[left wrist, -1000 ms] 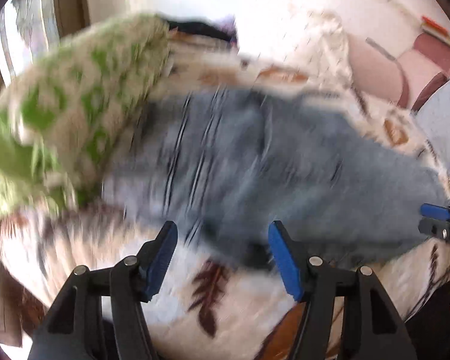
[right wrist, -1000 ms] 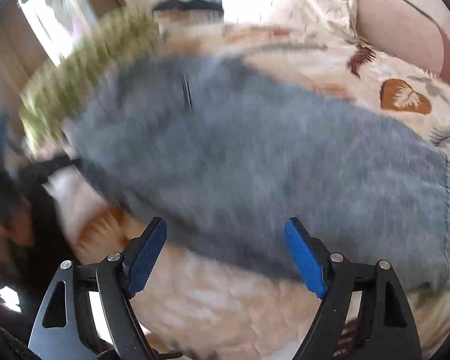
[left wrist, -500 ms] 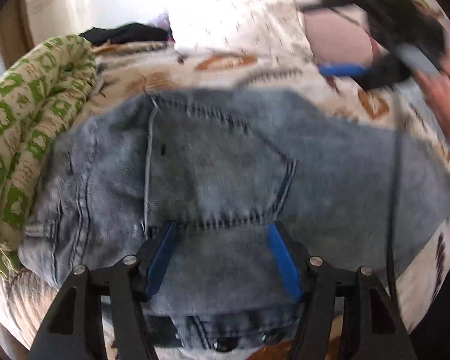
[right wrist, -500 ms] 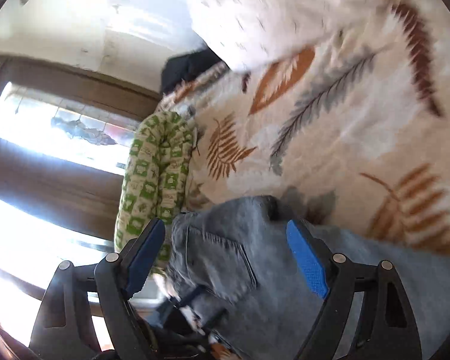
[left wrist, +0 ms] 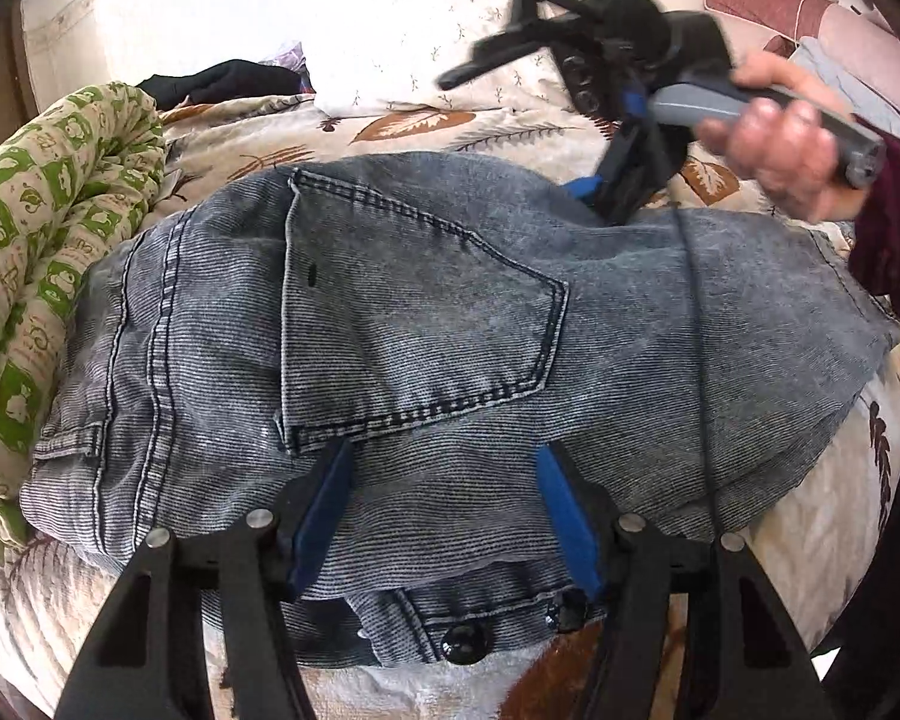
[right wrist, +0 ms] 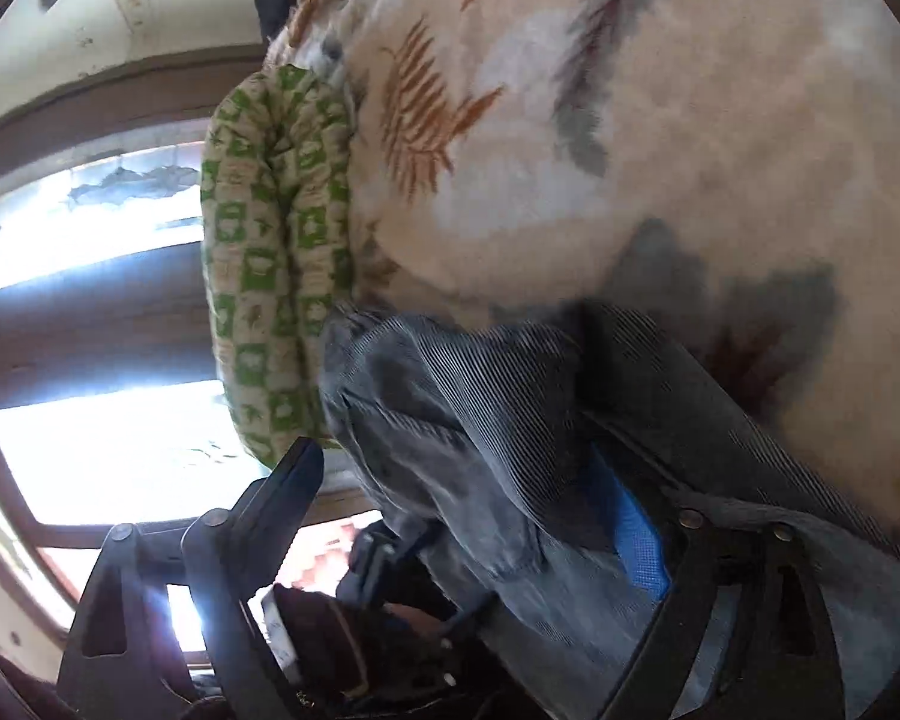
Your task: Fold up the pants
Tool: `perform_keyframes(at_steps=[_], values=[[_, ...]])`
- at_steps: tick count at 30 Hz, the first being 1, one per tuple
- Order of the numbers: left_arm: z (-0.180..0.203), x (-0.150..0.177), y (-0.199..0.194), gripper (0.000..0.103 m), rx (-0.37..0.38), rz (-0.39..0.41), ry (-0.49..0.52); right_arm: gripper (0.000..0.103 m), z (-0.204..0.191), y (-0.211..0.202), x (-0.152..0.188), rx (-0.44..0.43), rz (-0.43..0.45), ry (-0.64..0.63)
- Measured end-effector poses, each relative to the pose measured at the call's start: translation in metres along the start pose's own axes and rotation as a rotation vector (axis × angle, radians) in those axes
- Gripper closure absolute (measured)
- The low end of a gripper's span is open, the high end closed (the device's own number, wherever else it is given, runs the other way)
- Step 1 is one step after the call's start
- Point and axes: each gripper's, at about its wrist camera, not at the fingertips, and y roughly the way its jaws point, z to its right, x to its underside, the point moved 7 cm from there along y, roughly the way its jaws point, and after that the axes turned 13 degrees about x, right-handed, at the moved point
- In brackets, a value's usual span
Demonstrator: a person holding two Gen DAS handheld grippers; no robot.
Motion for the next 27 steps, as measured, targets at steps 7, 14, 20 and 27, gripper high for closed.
perform_keyframes(at_steps=[7,14,20,27], values=[[0.001,-0.002,0.002,0.037,0.003,0.012,-0.008,0.006,-0.004,-0.005,-0.026,-0.129,0.132,0.053],[0.002,-0.002,0.002,0.037,0.008,0.017,-0.016,0.041,-0.005,-0.008,-0.027,-0.052,0.236,0.004],[0.000,-0.002,0.003,0.037,0.013,0.024,-0.021,0.041,-0.018,-0.030,-0.030,-0.172,0.340,-0.011],[0.003,0.000,0.001,0.037,0.003,0.010,-0.010,0.043,0.027,-0.033,-0.042,0.006,0.422,0.085]])
